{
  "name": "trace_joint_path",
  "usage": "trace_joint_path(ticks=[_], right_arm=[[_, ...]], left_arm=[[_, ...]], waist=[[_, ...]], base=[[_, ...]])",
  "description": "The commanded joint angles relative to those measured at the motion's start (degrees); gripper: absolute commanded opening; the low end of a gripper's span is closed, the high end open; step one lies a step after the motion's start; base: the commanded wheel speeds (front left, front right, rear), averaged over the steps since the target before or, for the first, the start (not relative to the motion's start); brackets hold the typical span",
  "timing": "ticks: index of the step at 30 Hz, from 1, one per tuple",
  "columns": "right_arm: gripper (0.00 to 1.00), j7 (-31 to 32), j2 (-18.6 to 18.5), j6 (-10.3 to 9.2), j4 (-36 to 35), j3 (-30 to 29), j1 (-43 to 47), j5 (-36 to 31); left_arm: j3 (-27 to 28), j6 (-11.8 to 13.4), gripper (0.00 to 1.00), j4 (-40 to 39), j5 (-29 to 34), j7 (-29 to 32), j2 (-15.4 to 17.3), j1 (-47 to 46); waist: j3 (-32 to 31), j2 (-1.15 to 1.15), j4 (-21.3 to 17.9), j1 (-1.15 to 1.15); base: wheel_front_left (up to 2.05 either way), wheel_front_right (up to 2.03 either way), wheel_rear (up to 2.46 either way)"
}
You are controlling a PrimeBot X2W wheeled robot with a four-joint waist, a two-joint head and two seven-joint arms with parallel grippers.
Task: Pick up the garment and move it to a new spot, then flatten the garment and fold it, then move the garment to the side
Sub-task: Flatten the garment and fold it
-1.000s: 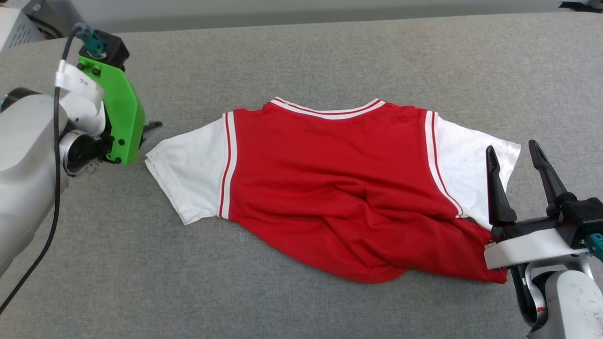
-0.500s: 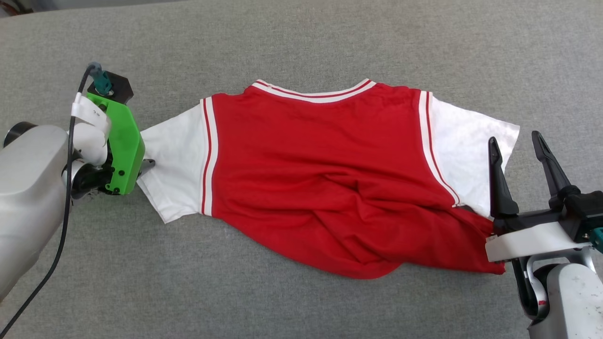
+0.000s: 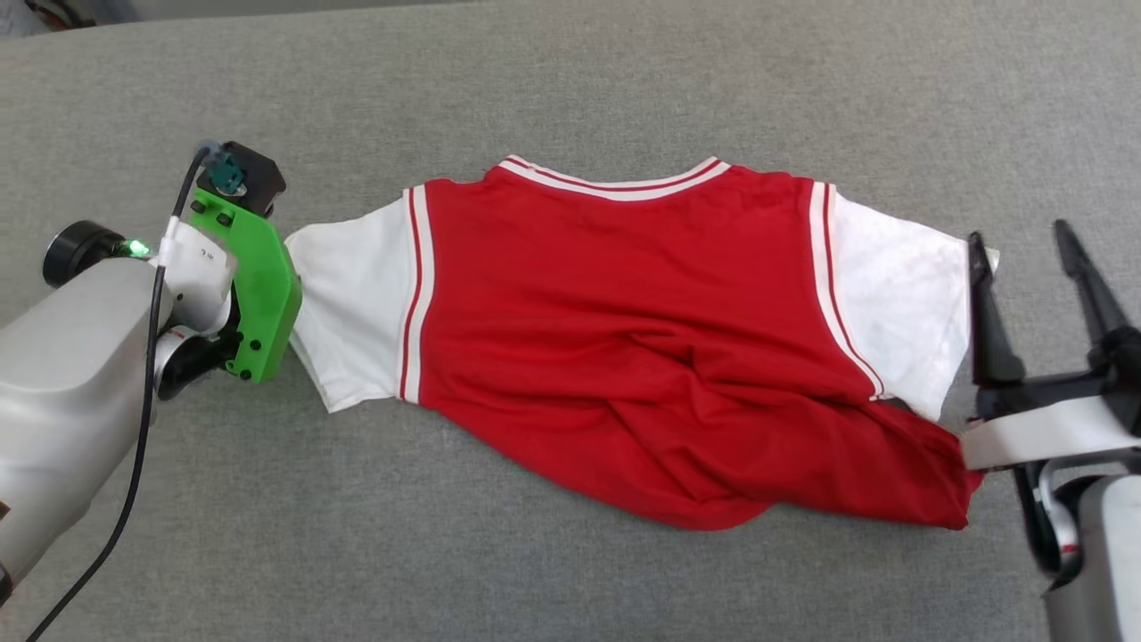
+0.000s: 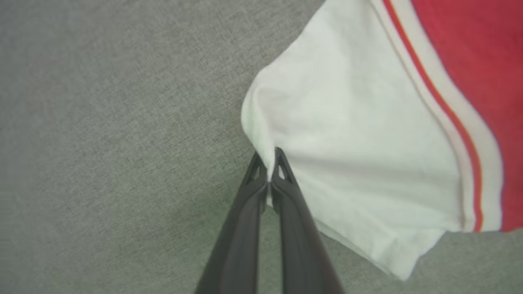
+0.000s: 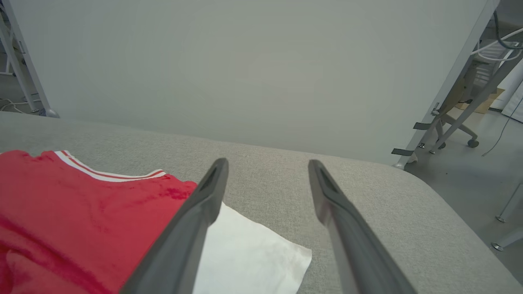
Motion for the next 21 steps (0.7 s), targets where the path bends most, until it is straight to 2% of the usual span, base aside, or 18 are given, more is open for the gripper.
trace_joint_path(ticks=[1, 6, 10, 14, 19, 21], right_arm=[[1.0, -0.51, -1.57, -0.03, -0.23, -0.51, -1.82, 0.12], [1.0, 1.55, -6.47, -0.03, -1.59, -1.61, -6.26, 3.56], [1.0, 7.56, -12.42, -0.03, -1.69, -0.28, -10.69, 6.92], [1.0, 19.16, -19.87, -0.03, 2.04, 4.2, -14.39, 12.6], [1.0, 38.56, -28.33, -0.03, 5.57, 11.94, -17.55, 23.64], [1.0, 45.56, -30.61, -0.03, 6.6, 13.85, -18.34, 28.44]], left_arm=[[0.0, -0.09, 0.0, -0.6, 0.71, -1.74, 0.45, 0.25], [-0.02, -0.09, 0.0, -2.96, 3.03, -6.82, 0.97, -0.62], [0.34, 0.06, 0.0, -4.76, 3.59, -9.49, 1.1, -1.0], [0.3, 0.58, 0.0, -6.07, 4.66, -10.13, 1.0, -0.9], [0.26, 1.49, 0.0, -7.67, 5.69, -10.67, 0.63, -0.74], [0.25, 1.72, 0.0, -8.29, 6.1, -10.76, 0.61, -0.81]], waist=[[-0.99, 0.0, 0.95, 0.0], [-2.06, 0.0, 1.9, 0.0], [-2.47, 0.0, 2.62, 0.0], [-2.4, 0.0, 3.45, 0.0], [-1.85, 0.0, 4.48, 0.0], [-1.5, 0.0, 4.81, 0.0]], base=[[0.0, 0.0, 0.0], [0.0, 0.0, 0.0], [0.0, 0.0, 0.0], [0.0, 0.0, 0.0], [0.0, 0.0, 0.0], [0.0, 0.0, 0.0]])
